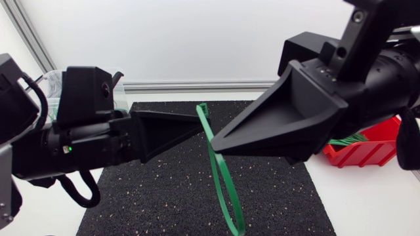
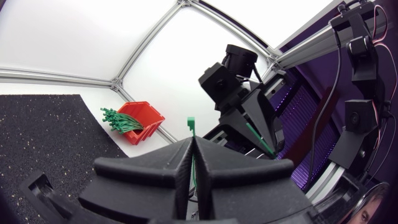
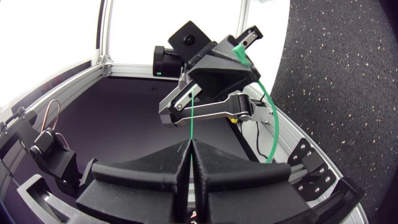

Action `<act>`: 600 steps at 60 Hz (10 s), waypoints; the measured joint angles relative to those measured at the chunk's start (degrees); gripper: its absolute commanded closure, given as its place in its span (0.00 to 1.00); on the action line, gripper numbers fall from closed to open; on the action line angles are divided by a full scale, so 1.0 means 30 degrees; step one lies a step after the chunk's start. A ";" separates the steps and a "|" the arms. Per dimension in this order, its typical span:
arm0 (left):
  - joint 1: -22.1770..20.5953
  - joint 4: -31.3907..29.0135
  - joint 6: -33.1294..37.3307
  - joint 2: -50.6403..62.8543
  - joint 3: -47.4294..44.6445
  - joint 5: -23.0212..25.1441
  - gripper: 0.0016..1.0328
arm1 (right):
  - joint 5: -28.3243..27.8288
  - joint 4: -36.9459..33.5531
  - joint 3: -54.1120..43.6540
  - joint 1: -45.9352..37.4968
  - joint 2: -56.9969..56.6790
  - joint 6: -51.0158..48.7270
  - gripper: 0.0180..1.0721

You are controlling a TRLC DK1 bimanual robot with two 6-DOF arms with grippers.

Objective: Take a green cable tie from the red box, thread the tail through the head to close it, then place it in the transparent bin on the left.

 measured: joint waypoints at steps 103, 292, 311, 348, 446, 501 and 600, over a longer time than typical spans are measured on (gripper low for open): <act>-0.2120 -0.0160 0.2433 -0.1399 -0.0481 -0.4291 0.97 | 0.1588 -0.7009 0.3730 0.0386 0.2171 0.0138 0.95; -0.4575 -0.2346 0.5355 -0.2572 -0.0750 -0.7584 0.97 | 0.1515 -0.6870 0.4102 -0.0342 0.3286 0.0138 0.95; -0.4575 -0.2798 0.5435 -0.2987 -0.0474 -0.7708 0.97 | 0.1676 -0.6878 0.3665 -0.0466 0.3177 0.0138 0.95; -0.5289 -0.3177 0.5646 -0.3075 -0.0219 -0.7956 0.97 | 0.1931 -0.6980 0.3854 -0.0466 0.2849 0.0138 0.95; -0.5552 -0.3512 0.7001 -0.3104 -0.0226 -0.8692 0.97 | 0.2958 -0.6812 0.3971 -0.0466 0.2994 0.0270 0.75; -0.4277 -0.3439 0.9748 -0.3381 -0.1348 -0.7424 0.96 | 0.2732 -0.6732 0.3956 -0.2710 0.3708 -0.1144 0.72; -0.3453 -0.3162 1.4673 -0.2361 -0.1552 -0.5887 0.96 | 0.1224 -0.7118 0.4007 -0.1209 0.6207 -0.6331 0.95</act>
